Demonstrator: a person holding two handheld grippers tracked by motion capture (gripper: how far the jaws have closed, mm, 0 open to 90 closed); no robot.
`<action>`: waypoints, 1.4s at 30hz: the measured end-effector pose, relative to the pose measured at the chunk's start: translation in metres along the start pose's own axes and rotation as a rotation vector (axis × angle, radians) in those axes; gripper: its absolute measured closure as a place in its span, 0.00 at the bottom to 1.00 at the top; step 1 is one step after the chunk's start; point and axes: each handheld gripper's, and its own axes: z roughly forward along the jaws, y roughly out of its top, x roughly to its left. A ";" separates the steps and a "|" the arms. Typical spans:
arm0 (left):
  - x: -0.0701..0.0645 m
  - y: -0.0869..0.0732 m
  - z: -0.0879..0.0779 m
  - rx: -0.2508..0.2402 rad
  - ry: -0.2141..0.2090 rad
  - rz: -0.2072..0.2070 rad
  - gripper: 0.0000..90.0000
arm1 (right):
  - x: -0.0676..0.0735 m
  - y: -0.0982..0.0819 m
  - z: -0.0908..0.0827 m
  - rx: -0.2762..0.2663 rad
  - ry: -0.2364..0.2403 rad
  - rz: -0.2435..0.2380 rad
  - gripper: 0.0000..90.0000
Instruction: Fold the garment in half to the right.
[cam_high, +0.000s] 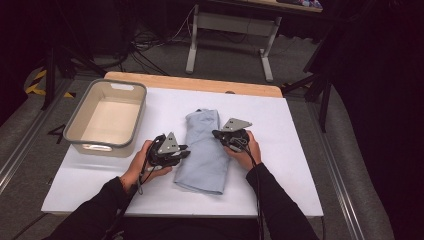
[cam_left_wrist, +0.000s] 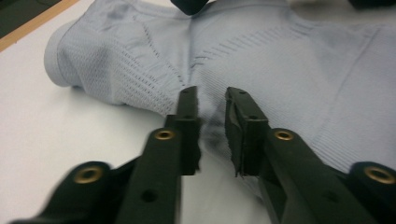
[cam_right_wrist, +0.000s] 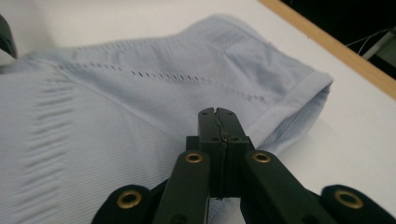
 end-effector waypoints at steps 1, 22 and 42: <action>-0.001 0.001 0.000 -0.003 0.001 0.015 0.89 | 0.002 0.001 -0.006 -0.018 0.005 0.004 1.00; 0.002 0.015 0.038 0.055 0.009 0.086 0.88 | 0.033 -0.043 -0.051 0.035 -0.041 -0.005 0.73; -0.003 0.013 0.032 0.094 0.025 0.081 0.92 | 0.021 -0.036 -0.035 0.042 -0.061 0.005 0.95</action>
